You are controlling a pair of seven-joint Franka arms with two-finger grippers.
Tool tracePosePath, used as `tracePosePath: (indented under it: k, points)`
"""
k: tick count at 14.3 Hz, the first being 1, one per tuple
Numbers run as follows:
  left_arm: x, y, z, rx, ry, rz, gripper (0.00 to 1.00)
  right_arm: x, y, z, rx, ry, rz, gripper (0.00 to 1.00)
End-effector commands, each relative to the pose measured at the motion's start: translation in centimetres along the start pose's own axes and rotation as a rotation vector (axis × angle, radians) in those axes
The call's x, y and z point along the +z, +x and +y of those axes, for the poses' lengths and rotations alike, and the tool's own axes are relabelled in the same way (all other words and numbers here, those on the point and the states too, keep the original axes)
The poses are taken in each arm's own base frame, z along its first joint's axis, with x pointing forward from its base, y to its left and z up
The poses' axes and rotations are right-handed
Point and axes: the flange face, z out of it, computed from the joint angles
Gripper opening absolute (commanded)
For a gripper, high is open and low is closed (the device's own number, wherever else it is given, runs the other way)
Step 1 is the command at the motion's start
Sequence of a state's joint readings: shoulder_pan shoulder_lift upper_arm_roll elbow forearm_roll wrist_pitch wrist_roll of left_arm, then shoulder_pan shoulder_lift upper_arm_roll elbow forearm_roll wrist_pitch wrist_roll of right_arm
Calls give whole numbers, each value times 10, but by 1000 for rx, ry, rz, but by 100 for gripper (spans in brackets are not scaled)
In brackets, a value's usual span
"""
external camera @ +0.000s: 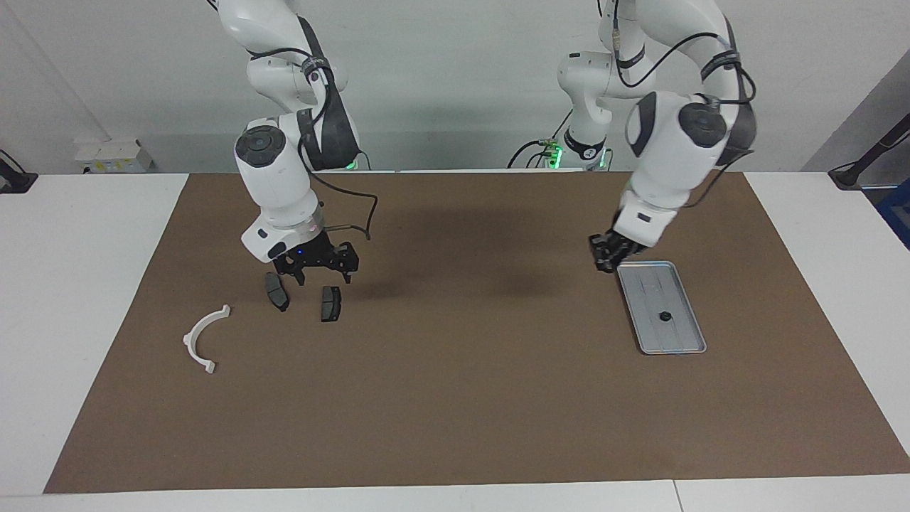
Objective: Place bearing gear from tray to pile
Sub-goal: 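Carry the bearing to the table center with the left gripper while the right gripper approaches, then set the bearing down at the center and withdraw the left gripper to the tray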
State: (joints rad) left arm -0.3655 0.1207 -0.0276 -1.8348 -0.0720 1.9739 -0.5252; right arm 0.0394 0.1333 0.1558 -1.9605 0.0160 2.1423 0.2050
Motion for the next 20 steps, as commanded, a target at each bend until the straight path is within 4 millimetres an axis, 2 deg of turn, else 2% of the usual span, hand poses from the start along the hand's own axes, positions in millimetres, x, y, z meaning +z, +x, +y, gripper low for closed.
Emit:
tracePosePath:
  k: [1,2,3,5,7,13,17,18,19,20]
  points:
    - [44,-38,78,-36,28,-7,0,0,0,5,0,15,-3,100]
    - [61,-51,101,-59,49,22,0,1,1,5,0,15,-3,100]
    - [96,-61,124,-70,74,29,0,1,1,5,0,15,-3,100]
    - [144,-72,148,-86,81,36,0,1,1,8,4,14,-5,100]
    - [158,-71,150,-88,74,44,0,1,1,9,6,15,-3,100]
    - [181,-83,146,-75,56,60,0,0,1,10,7,14,-6,100]
    - [185,-88,147,-69,54,61,0,1,0,9,4,8,-8,100]
    - [183,-88,148,-67,58,58,16,0,1,9,4,9,-7,100]
    - [180,-86,147,-66,68,51,86,0,1,8,4,9,-7,100]
    - [171,-83,143,-64,92,36,100,0,0,7,4,9,-7,100]
